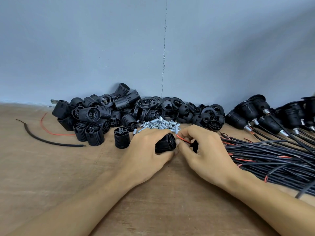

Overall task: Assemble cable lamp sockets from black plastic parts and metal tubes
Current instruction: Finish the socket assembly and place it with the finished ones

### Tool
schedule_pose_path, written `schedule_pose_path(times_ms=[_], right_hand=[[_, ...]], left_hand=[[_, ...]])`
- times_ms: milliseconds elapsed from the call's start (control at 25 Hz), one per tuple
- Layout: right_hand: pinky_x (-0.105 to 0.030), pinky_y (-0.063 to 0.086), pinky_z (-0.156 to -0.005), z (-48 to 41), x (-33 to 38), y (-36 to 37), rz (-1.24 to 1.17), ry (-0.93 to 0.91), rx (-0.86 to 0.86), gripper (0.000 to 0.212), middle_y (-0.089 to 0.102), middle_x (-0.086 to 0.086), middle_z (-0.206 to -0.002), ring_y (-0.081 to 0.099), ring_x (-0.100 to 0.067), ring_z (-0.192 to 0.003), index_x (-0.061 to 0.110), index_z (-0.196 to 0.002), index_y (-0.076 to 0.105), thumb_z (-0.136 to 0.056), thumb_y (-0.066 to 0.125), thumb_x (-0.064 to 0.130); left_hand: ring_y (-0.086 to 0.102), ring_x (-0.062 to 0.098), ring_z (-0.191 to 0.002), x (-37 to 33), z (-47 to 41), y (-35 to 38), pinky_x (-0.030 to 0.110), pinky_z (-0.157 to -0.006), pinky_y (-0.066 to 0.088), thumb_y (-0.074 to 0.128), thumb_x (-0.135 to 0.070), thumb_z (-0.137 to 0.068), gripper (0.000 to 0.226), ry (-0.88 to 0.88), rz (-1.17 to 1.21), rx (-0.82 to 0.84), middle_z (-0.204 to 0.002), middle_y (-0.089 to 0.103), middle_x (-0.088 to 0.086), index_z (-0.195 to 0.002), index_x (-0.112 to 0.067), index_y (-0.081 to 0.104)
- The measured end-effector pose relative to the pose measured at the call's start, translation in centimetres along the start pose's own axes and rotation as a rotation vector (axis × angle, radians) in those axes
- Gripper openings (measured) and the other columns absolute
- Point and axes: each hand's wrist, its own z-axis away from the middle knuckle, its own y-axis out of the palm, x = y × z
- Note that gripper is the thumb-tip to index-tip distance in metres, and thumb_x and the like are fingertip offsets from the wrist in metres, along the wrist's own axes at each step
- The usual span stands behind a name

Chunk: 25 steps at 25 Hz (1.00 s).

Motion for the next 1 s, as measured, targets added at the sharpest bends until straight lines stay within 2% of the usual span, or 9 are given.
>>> schedule_pose_path(times_ms=[120, 280, 440, 520, 640, 840, 920, 1000], right_hand=[[-0.01, 0.037, -0.065, 0.0, 0.0, 0.0, -0.007, 0.041, 0.037, 0.014, 0.061, 0.012, -0.073, 0.056, -0.007, -0.078, 0.024, -0.08, 0.064, -0.09, 0.067, 0.014], [-0.012, 0.039, -0.064, -0.2, -0.2, 0.0, -0.085, 0.116, 0.068, 0.015, 0.061, 0.016, -0.066, 0.056, -0.005, -0.071, 0.025, -0.077, 0.068, -0.09, 0.07, 0.017], [-0.018, 0.044, -0.066, -0.3, -0.5, -0.2, -0.146, 0.177, 0.073, 0.014, 0.064, 0.016, -0.068, 0.058, -0.005, -0.069, 0.028, -0.078, 0.069, -0.091, 0.07, 0.024], [-0.022, 0.047, -0.07, -0.3, -0.6, -0.1, -0.15, 0.201, 0.065, 0.011, 0.066, 0.01, -0.071, 0.059, -0.007, -0.072, 0.026, -0.081, 0.07, -0.091, 0.07, 0.023], [-0.025, 0.045, -0.07, -0.4, -0.7, -0.1, -0.143, 0.212, 0.098, 0.011, 0.064, 0.007, -0.071, 0.057, -0.009, -0.07, 0.023, -0.08, 0.069, -0.091, 0.069, 0.023], [-0.029, 0.04, -0.066, -0.6, -0.6, -0.1, -0.134, 0.218, 0.139, 0.018, 0.059, 0.003, -0.067, 0.052, -0.015, -0.066, 0.021, -0.075, 0.066, -0.093, 0.066, 0.019], [-0.028, 0.038, -0.064, -0.6, -0.5, -0.1, -0.136, 0.223, 0.146, 0.02, 0.055, 0.005, -0.064, 0.048, -0.013, -0.064, 0.02, -0.073, 0.064, -0.093, 0.066, 0.019], [-0.032, 0.039, -0.065, -0.6, -0.3, 0.0, -0.14, 0.229, 0.15, 0.02, 0.054, 0.005, -0.064, 0.048, -0.018, -0.066, 0.019, -0.073, 0.064, -0.093, 0.066, 0.019]], left_hand=[[0.054, -0.002, -0.078, 0.0, 0.0, -0.1, 0.011, -0.069, 0.035, 0.064, -0.044, -0.079, 0.015, -0.015, 0.027, 0.043, -0.071, 0.057, -0.019, -0.081, -0.047, 0.05], [0.058, -0.001, -0.076, 0.4, -0.1, 0.1, 0.01, -0.064, 0.036, 0.077, -0.037, -0.079, 0.021, -0.073, 0.045, 0.069, -0.074, 0.062, -0.021, -0.08, -0.044, 0.057], [0.06, -0.004, -0.079, 0.8, -0.2, 0.3, 0.008, -0.067, 0.04, 0.082, -0.036, -0.076, 0.023, -0.129, 0.052, 0.037, -0.077, 0.065, -0.025, -0.089, -0.045, 0.065], [0.062, -0.002, -0.085, 1.0, -0.1, 0.3, 0.012, -0.073, 0.043, 0.083, -0.04, -0.074, 0.029, -0.15, 0.049, 0.034, -0.083, 0.068, -0.022, -0.099, -0.039, 0.068], [0.062, 0.0, -0.086, 1.2, 0.0, 0.4, 0.018, -0.075, 0.045, 0.082, -0.043, -0.073, 0.031, -0.165, 0.06, 0.041, -0.083, 0.069, -0.02, -0.099, -0.035, 0.07], [0.057, -0.007, -0.085, 1.1, 0.0, 0.4, 0.013, -0.072, 0.039, 0.08, -0.045, -0.076, 0.026, -0.158, 0.057, 0.079, -0.079, 0.063, -0.026, -0.098, -0.041, 0.065], [0.056, -0.007, -0.084, 0.9, 0.0, 0.4, 0.018, -0.075, 0.039, 0.078, -0.046, -0.078, 0.027, -0.153, 0.047, 0.091, -0.08, 0.062, -0.027, -0.1, -0.042, 0.064], [0.056, -0.004, -0.086, 0.9, 0.0, 0.4, 0.023, -0.078, 0.042, 0.078, -0.047, -0.079, 0.027, -0.148, 0.043, 0.1, -0.083, 0.063, -0.025, -0.101, -0.042, 0.064]])
